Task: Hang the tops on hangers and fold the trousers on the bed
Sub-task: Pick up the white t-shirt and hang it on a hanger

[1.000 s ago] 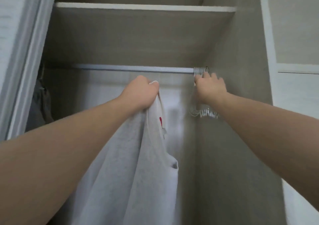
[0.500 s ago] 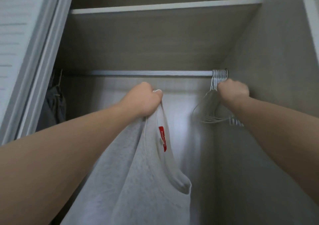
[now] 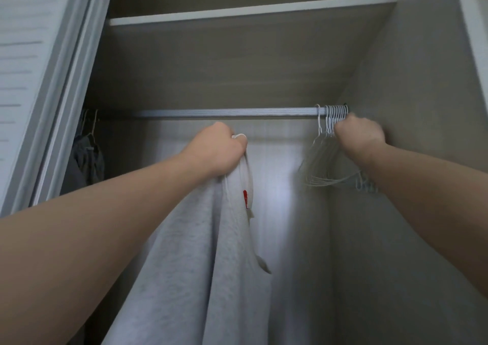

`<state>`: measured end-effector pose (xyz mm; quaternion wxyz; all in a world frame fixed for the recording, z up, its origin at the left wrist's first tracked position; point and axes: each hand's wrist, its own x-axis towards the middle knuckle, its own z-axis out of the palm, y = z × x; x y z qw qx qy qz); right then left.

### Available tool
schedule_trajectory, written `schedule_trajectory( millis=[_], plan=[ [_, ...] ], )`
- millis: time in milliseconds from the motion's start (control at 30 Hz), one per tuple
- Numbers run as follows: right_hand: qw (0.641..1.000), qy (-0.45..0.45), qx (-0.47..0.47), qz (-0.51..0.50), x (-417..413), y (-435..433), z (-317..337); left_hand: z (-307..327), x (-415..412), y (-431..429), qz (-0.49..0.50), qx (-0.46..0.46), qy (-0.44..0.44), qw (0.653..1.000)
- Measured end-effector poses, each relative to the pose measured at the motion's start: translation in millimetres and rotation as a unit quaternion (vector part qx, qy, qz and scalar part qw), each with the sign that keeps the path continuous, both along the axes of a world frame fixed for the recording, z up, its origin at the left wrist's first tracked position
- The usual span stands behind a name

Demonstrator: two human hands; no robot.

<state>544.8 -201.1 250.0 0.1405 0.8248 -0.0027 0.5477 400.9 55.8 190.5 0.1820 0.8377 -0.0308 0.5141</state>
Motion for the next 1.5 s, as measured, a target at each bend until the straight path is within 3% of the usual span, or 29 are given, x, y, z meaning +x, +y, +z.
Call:
schedule_trajectory(
  millis=[267, 400, 633, 833, 1100, 1233, 1367, 1500],
  plan=[
    [0.986, 0.006, 0.131, 0.107, -13.3, -0.9, 3.6, -2.6, -10.2, -12.0, -0.007, -0.005, 0.004, 1.0],
    [0.957, -0.003, 0.221, 0.187, -31.9, 4.4, 1.3, -2.0, -10.8, -19.9, -0.021, -0.018, 0.003, 1.0],
    [0.853, 0.003, 0.397, 0.339, -75.3, -5.8, -25.1, -3.6, -19.1, -33.8, -0.078, -0.027, -0.033, 0.996],
    [0.696, 0.022, 0.487, 0.527, -118.3, -31.2, -80.1, -36.4, -42.9, -38.1, -0.102, -0.003, -0.049, 0.994],
    [0.623, 0.074, 0.478, 0.615, -240.2, -76.1, -161.8, -67.4, -113.2, -99.1, -0.088, 0.002, -0.015, 0.996],
    [0.564, 0.11, 0.524, 0.628, -297.6, -128.1, -196.9, -84.4, -165.0, -140.0, -0.072, 0.017, -0.015, 0.997],
    [0.479, 0.127, 0.553, 0.67, -349.7, -197.5, -231.5, -106.6, -211.0, -181.5, -0.058, 0.017, -0.001, 0.998],
    [0.46, 0.109, 0.561, 0.68, -383.2, -270.9, -272.1, -135.0, -248.4, -218.9, -0.037, 0.031, -0.001, 0.999]
  ],
)
